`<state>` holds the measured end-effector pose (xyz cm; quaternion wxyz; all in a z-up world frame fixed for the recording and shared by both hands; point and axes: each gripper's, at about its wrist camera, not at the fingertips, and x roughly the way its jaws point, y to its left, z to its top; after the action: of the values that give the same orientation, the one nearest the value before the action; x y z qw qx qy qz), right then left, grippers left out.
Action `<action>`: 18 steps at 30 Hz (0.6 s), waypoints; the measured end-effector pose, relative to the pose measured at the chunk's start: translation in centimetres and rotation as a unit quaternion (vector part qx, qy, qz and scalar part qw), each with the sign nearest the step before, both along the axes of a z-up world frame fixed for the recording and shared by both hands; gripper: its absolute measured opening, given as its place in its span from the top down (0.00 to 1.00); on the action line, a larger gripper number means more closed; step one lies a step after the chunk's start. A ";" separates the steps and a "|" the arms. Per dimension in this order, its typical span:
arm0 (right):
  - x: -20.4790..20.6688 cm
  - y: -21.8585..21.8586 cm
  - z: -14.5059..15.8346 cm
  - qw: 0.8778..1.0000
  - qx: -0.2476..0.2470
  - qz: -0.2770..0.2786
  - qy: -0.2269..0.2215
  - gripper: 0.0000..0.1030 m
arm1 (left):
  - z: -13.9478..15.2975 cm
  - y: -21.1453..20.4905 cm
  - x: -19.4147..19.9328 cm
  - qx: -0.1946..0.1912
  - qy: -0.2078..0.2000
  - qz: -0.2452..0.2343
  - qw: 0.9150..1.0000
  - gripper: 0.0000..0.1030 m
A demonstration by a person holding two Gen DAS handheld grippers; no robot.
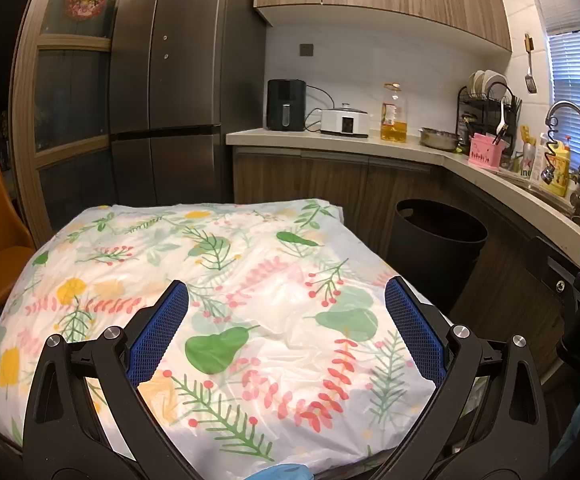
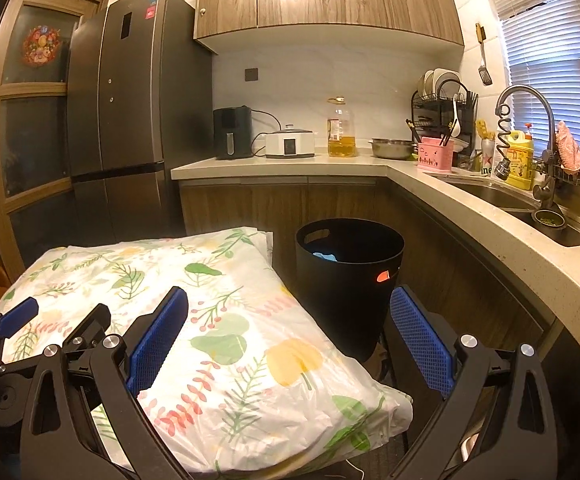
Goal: Collect trash
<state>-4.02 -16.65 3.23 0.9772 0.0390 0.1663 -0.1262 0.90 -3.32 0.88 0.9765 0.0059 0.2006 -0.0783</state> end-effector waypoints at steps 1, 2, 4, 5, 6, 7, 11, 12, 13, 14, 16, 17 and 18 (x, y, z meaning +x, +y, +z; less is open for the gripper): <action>0.0 0.1 0.0 1.000 0.000 0.001 0.001 0.06 | 0.0 0.0 0.0 0.000 0.000 0.000 1.000 0.06; 0.0 0.1 0.0 1.000 0.000 0.001 0.002 0.05 | 0.0 0.0 0.0 0.000 0.000 0.001 1.000 0.06; 0.0 0.2 0.0 1.000 0.002 0.003 0.003 0.06 | 0.0 0.0 0.0 0.000 0.000 0.000 1.000 0.06; 0.0 0.2 0.1 1.000 0.002 0.003 0.003 0.06 | 0.0 0.0 0.0 0.000 0.000 0.000 1.000 0.06; 0.0 0.1 0.1 1.000 0.002 0.003 0.002 0.06 | 0.0 0.0 0.0 0.001 0.000 0.001 1.000 0.06; 0.0 0.2 0.1 1.000 0.002 0.003 0.002 0.05 | 0.0 0.0 0.0 0.001 0.000 0.002 1.000 0.06; 0.0 0.3 0.1 1.000 0.002 0.004 0.003 0.06 | -0.1 0.0 -0.1 0.000 0.000 0.002 1.000 0.06; 0.0 0.2 0.1 1.000 0.002 0.004 0.003 0.06 | -0.1 0.0 -0.1 0.000 0.000 0.002 1.000 0.06; 0.0 0.3 0.2 1.000 0.002 0.005 0.003 0.06 | -0.1 0.1 -0.1 0.000 0.001 0.002 1.000 0.06; 0.1 0.3 0.2 1.000 0.002 0.006 0.003 0.06 | -0.1 0.1 -0.1 0.000 0.001 0.001 1.000 0.06; 0.1 0.2 0.3 1.000 0.002 0.007 0.002 0.06 | -0.1 0.1 -0.1 0.000 0.001 0.002 1.000 0.06; 0.1 0.2 0.3 1.000 0.002 0.008 0.002 0.06 | -0.1 0.1 -0.1 0.000 0.001 0.002 1.000 0.06; 0.1 0.2 0.4 1.000 0.002 0.008 0.002 0.06 | -0.1 0.1 -0.1 0.000 0.001 0.002 1.000 0.06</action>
<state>-3.89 -16.41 3.62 0.9778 0.0392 0.1688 -0.1179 0.82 -3.24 0.82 0.9765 0.0054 0.2014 -0.0763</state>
